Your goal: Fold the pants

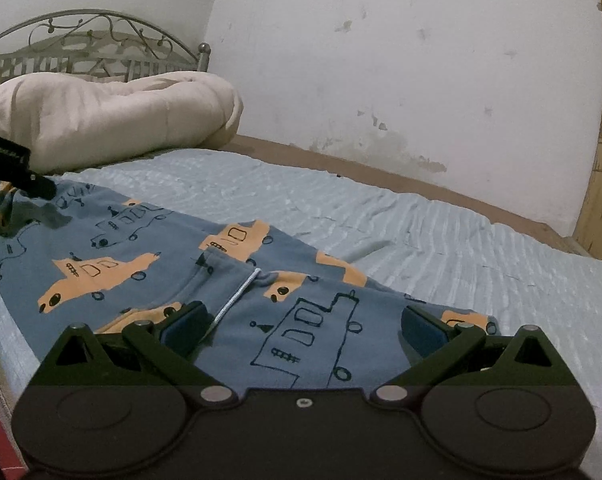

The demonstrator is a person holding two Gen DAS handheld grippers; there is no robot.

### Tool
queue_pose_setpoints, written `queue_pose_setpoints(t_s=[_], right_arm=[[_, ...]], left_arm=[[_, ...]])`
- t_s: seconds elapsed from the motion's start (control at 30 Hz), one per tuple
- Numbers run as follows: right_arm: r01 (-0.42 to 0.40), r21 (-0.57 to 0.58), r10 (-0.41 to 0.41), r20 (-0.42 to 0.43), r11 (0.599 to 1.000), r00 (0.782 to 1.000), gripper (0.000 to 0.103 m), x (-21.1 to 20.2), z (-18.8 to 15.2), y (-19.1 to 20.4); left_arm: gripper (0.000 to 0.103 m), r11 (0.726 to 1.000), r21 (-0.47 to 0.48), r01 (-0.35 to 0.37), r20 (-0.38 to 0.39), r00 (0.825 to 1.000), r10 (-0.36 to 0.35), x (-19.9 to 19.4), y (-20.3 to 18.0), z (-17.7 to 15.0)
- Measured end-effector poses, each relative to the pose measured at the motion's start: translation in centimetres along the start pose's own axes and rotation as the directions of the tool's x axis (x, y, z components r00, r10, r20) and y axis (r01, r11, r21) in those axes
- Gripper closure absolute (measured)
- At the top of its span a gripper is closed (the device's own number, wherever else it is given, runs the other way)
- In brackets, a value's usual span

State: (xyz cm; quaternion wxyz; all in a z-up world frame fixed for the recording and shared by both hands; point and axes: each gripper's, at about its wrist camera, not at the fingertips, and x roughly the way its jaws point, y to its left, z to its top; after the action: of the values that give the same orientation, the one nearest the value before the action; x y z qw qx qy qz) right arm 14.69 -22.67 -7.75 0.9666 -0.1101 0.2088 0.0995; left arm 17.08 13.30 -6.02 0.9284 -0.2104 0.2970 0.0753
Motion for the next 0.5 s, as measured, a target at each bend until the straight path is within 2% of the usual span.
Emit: queue_pose_setpoints(t_s=[0.03,0.1,0.17,0.23,0.37,0.5], right_arm=[[0.001,0.000,-0.001,0.002,1.000,1.000,0.001,0.0,-0.1,0.0],[0.001,-0.002,-0.001,0.006,1.000,1.000,0.001,0.0,-0.2,0.1],[-0.001,0.004,0.001,0.004,1.000,1.000,0.001,0.1,-0.2,0.0],[-0.002,0.006,0.002,0.005,1.000,1.000,0.001,0.1,-0.2,0.0],[-0.002,0.010,0.002,0.007,1.000,1.000,0.001,0.0,-0.2,-0.1],[0.000,0.011,0.000,0.010,1.000,1.000,0.001,0.1,-0.3,-0.1]], left_arm=[[0.034,1.000,-0.019,-0.001,0.002,1.000,0.001,0.0,0.1,-0.2],[0.046,0.999,-0.022,-0.026,0.012,1.000,0.027,0.0,-0.1,-0.4],[0.069,0.999,-0.038,-0.033,0.021,0.999,0.034,-0.3,-0.2,-0.5],[0.081,0.998,-0.049,-0.029,0.029,0.999,0.030,-0.7,-0.4,-0.3],[0.087,0.999,-0.034,-0.039,0.069,0.997,0.042,-1.6,-1.2,0.2],[0.088,0.999,0.038,-0.029,0.136,0.990,0.023,-3.2,-3.3,0.8]])
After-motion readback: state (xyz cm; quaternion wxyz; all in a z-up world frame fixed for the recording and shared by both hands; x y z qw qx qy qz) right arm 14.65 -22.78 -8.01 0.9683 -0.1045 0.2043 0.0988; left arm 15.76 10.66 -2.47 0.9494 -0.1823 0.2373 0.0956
